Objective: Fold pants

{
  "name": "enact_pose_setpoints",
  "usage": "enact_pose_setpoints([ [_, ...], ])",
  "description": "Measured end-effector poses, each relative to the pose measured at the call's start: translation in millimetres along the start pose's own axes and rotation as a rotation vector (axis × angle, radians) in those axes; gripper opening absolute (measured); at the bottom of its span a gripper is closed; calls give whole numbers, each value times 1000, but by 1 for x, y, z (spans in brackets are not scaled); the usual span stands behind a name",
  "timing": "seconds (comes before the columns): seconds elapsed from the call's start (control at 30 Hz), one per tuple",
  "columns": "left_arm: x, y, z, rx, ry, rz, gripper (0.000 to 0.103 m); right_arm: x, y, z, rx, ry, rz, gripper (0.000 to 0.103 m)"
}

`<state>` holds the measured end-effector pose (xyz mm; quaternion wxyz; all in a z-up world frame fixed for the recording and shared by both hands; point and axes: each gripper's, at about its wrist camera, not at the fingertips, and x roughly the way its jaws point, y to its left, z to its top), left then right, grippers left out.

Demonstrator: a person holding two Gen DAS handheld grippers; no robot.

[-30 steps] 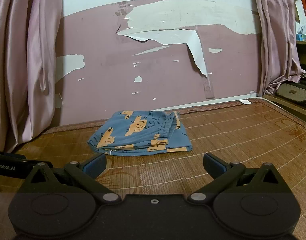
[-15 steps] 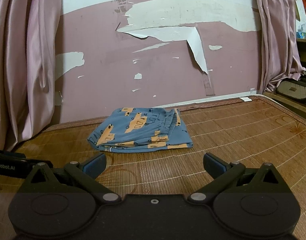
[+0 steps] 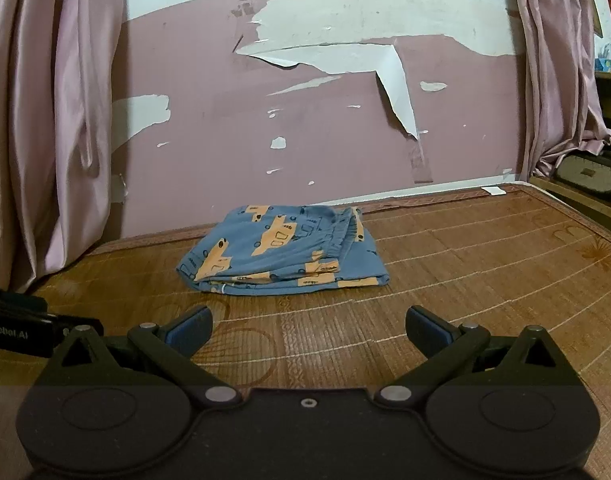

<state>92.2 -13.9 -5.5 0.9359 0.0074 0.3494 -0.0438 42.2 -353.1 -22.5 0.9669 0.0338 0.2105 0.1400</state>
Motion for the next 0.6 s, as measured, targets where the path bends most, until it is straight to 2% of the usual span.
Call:
enact_pose_setpoints([
  [0.6,1,4,0,-7,5,8,103,1,2,-2,-6,19,12,102],
])
